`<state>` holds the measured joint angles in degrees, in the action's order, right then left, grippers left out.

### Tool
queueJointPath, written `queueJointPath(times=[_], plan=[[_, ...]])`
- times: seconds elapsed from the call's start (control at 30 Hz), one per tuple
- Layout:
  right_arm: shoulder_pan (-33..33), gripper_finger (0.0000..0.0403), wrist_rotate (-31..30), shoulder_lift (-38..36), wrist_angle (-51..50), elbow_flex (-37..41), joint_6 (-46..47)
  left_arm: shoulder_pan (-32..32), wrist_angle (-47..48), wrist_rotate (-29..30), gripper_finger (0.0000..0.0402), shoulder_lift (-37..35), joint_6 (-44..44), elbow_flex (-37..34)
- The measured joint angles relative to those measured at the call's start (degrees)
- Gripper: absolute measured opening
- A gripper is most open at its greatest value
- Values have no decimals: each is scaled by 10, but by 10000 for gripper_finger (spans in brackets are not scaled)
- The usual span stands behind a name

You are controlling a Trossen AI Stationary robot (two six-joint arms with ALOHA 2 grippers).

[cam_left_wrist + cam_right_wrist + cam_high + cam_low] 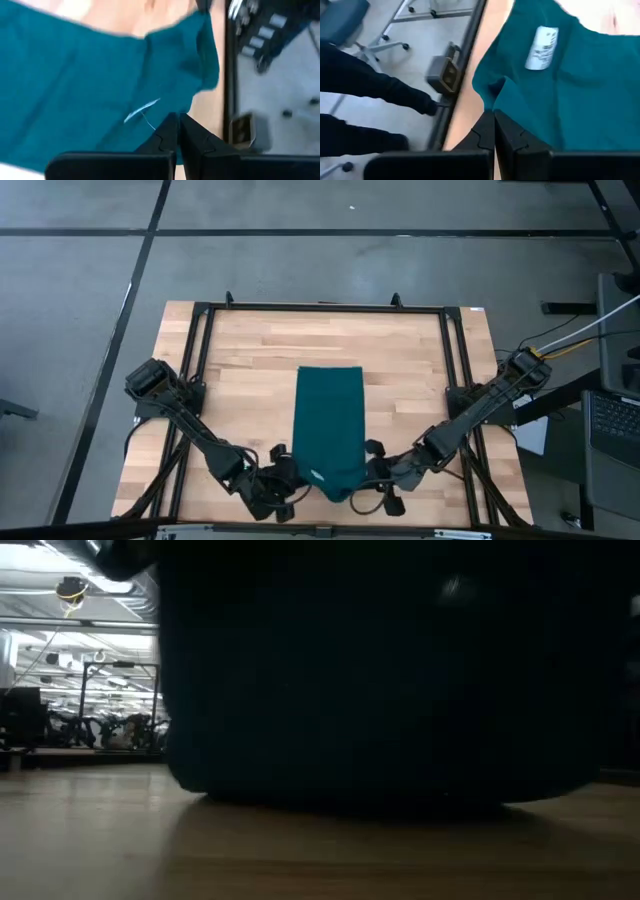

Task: Fold microfiber towels
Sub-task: Fold the towel

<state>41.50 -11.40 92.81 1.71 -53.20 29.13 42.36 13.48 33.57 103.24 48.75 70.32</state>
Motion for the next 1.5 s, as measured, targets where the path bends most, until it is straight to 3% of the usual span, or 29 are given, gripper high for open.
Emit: queueJointPath(times=[0.1,0.27,0.4,0.6,0.83,1.07,1.5], plan=[[5,0,-18,-10,-22,-5,3,-12,4,29,3,-1,7,14],[0,0,-61,-26,-121,-4,7,-46,91,47,3,0,46,13],[-18,0,-119,-48,-169,-4,-2,-63,150,100,2,-2,97,0],[-80,0,-139,-88,-177,39,-31,-121,149,151,2,-3,152,-48],[-155,0,-187,-202,-178,100,-73,-190,92,200,2,-37,158,-116],[-245,0,-154,-244,-166,121,-150,-265,-60,180,2,-62,52,-175],[-320,0,-107,-236,-60,184,-192,-314,-34,153,3,-79,-2,-176]])
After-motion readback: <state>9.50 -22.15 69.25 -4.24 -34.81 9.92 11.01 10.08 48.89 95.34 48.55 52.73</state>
